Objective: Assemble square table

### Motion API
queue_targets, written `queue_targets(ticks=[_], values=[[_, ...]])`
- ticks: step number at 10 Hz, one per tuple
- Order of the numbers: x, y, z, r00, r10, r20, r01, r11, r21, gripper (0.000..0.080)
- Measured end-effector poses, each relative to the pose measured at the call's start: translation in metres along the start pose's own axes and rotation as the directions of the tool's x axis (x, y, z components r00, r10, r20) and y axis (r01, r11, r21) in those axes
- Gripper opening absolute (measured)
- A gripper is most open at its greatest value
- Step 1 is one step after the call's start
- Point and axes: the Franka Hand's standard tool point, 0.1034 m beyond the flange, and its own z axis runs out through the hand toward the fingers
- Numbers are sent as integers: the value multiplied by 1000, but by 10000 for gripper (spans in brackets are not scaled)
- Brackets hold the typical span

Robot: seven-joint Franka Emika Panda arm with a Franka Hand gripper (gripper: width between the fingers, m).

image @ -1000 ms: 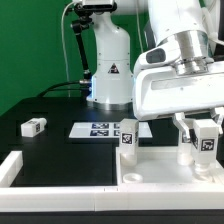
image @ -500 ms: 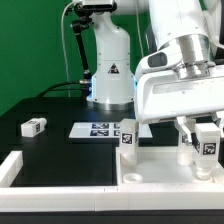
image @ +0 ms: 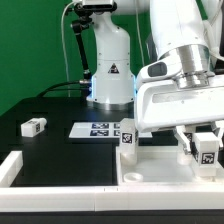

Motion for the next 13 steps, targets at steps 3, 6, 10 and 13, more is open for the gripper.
queue_targets(ticks=[3,6,10,13], values=[[0,0,0,1000,-7,-4,7,1000,-5,290],[-2,0,1,1000,-8,2,8,1000,-4,500],[-2,0,1,1000,-8,3,8,1000,-4,648],[-4,1,2,999,0,34,0,1000,2,649]])
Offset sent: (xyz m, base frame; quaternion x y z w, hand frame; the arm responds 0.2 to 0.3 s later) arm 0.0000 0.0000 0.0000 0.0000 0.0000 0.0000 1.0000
